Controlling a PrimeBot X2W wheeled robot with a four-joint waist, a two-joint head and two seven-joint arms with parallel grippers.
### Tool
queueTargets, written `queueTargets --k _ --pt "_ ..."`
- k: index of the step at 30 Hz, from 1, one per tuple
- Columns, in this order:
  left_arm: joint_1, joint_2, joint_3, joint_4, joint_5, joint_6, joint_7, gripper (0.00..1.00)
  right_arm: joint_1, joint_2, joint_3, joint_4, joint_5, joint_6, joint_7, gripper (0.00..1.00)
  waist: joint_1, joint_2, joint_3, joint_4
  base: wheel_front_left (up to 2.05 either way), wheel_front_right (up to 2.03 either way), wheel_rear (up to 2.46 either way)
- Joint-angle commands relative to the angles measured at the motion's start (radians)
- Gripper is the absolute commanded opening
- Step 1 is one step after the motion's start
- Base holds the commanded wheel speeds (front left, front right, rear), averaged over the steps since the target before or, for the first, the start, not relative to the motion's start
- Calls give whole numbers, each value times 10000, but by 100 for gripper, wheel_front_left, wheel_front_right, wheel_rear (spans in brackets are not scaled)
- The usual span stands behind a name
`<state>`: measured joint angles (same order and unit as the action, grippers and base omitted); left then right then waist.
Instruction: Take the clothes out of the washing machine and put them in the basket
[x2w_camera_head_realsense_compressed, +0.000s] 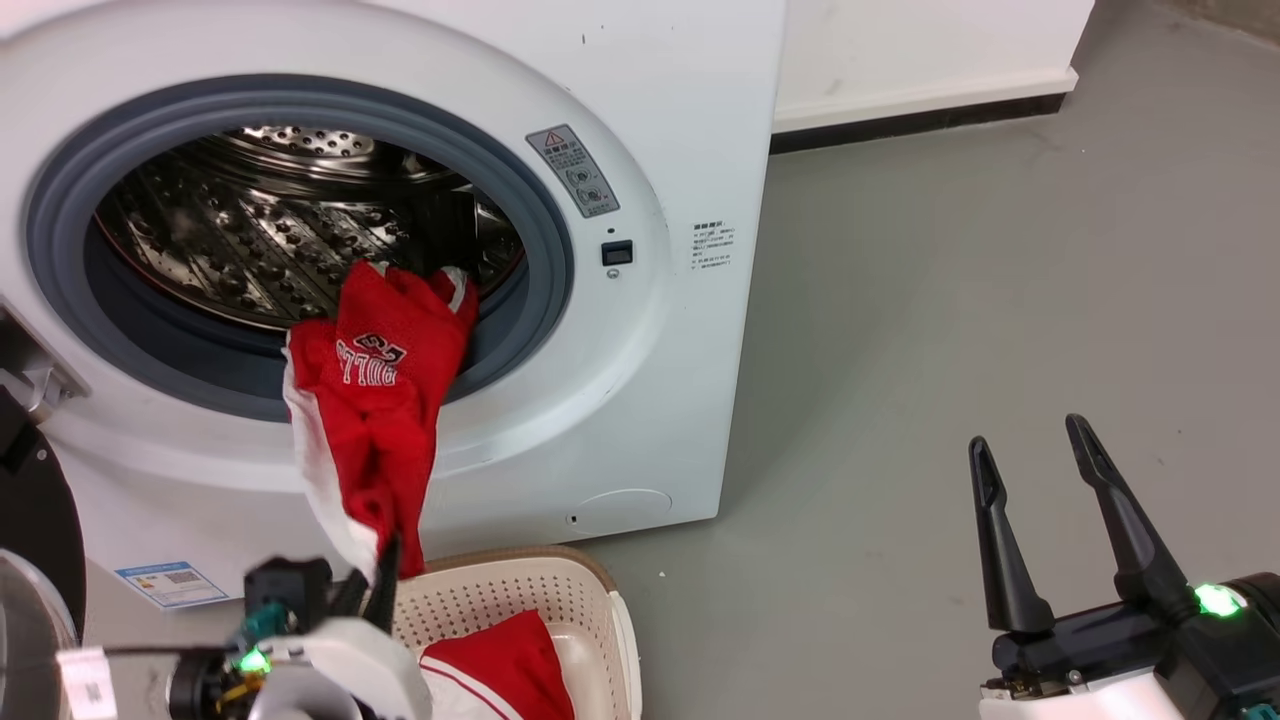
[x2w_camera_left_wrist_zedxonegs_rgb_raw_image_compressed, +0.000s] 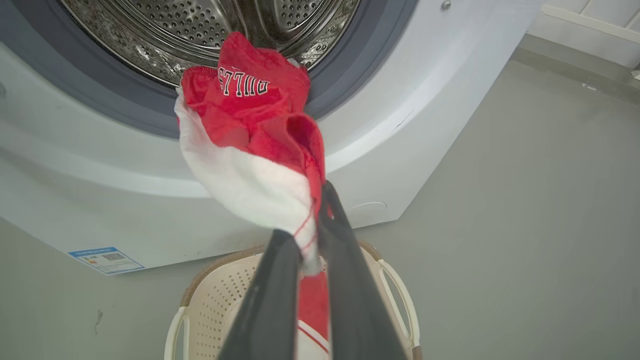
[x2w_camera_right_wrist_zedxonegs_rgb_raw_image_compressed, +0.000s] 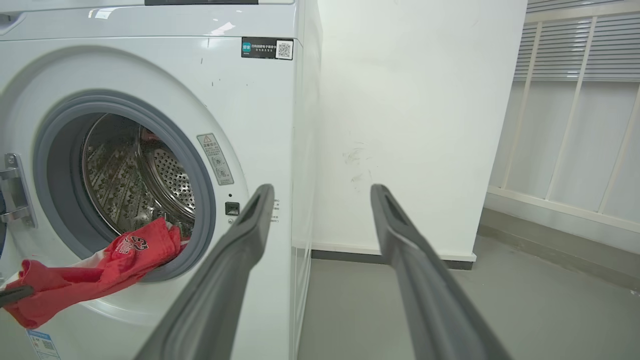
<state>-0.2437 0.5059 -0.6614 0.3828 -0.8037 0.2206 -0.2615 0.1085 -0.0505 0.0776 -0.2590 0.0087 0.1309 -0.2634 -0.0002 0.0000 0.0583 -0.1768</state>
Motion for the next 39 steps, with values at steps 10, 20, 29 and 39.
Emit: queueTargets --k 10,20,29,39 --pt "1247 -402 -362 366 307 -353 -40 0 273 5 0 103 -109 -3 -20 100 2 0 -142 -80 0 0 0" --pt "651 -751 -293 1894 261 -818 -40 0 -187 5 32 -55 -35 -3 -20 100 2 0 677 -535 0 0 0" --pt "-844 -1179 -288 4355 256 -1572 3 0 -1021 7 37 -214 205 -3 -20 100 2 0 2172 -1098 0 0 0" --pt "-2136 -1611 -393 6870 194 -2312 260 0 -1666 7 -23 -370 532 -3 -20 100 2 0 3384 -1425 0 0 0"
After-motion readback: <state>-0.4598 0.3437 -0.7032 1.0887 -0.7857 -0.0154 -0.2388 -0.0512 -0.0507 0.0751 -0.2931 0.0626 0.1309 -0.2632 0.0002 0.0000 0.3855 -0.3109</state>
